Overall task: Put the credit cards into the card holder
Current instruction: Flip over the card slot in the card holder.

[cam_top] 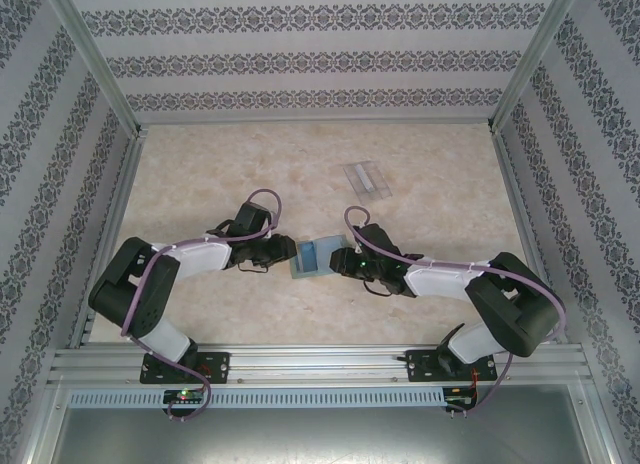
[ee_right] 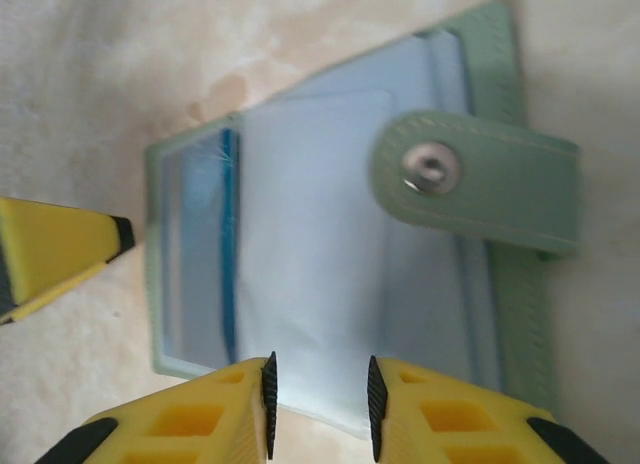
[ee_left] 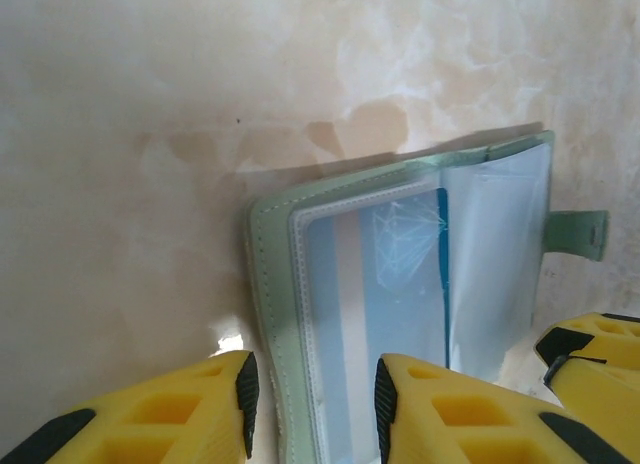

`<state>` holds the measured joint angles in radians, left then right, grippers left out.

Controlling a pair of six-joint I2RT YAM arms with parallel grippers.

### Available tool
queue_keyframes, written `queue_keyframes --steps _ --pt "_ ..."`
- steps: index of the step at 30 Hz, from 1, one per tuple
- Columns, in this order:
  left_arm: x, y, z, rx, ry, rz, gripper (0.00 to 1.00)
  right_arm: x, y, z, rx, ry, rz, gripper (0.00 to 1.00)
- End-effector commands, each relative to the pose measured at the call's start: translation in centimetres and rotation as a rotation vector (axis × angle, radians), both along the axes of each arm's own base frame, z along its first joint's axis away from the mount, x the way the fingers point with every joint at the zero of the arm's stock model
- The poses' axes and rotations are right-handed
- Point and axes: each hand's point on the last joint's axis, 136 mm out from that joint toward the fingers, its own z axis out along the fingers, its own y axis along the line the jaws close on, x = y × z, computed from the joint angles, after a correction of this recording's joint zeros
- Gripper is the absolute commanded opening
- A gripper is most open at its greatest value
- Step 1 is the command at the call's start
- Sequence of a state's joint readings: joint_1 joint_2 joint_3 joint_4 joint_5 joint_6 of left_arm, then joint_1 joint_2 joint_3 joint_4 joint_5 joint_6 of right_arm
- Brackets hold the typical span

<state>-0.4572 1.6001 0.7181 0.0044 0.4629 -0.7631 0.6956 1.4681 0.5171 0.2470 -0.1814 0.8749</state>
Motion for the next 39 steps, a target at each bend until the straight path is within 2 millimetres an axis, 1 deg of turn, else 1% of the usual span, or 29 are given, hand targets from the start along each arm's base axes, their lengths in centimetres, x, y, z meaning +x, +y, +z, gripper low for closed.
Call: queue_keyframes --steps 1,6,8,12,19,23,30,34,36,39 --pt "0.3 -0.6 0.2 -0.009 0.001 -0.019 0.38 0.1 -1.1 -0.7 -0.056 -0.009 -0.008 0.35" --pt "0.2 -0.7 0.0 -0.016 0.013 -0.017 0.38 0.3 -0.7 -1.2 -0.057 0.009 0.005 0.35" --pt "0.1 -0.6 0.2 -0.018 0.002 -0.009 0.38 0.4 -0.5 -0.9 -0.046 0.005 0.009 0.34" --pt "-0.1 -0.4 0.0 -0.006 0.005 -0.009 0.38 0.6 -0.6 -1.1 -0.052 0.009 0.007 0.32" --pt "0.0 -0.5 -0.1 -0.013 0.009 -0.007 0.38 0.8 0.2 -1.3 -0.025 0.032 0.018 0.27" --pt "-0.1 -0.5 -0.1 -0.018 0.009 -0.003 0.38 0.7 0.9 -0.8 -0.001 0.028 0.029 0.26" --pt "0.0 -0.5 -0.3 -0.020 0.012 0.000 0.38 0.9 1.3 -0.1 0.011 0.012 0.047 0.21" --pt "-0.1 -0.7 -0.5 -0.023 0.022 -0.005 0.38 1.1 1.6 0.2 0.037 0.015 0.050 0.21" --pt "-0.1 -0.6 -0.6 -0.023 0.021 -0.003 0.38 1.1 2.2 0.6 0.057 0.004 0.068 0.21" --pt "-0.1 -0.6 -0.7 -0.019 0.021 -0.008 0.38 1.1 2.7 1.0 0.064 -0.013 0.089 0.23"
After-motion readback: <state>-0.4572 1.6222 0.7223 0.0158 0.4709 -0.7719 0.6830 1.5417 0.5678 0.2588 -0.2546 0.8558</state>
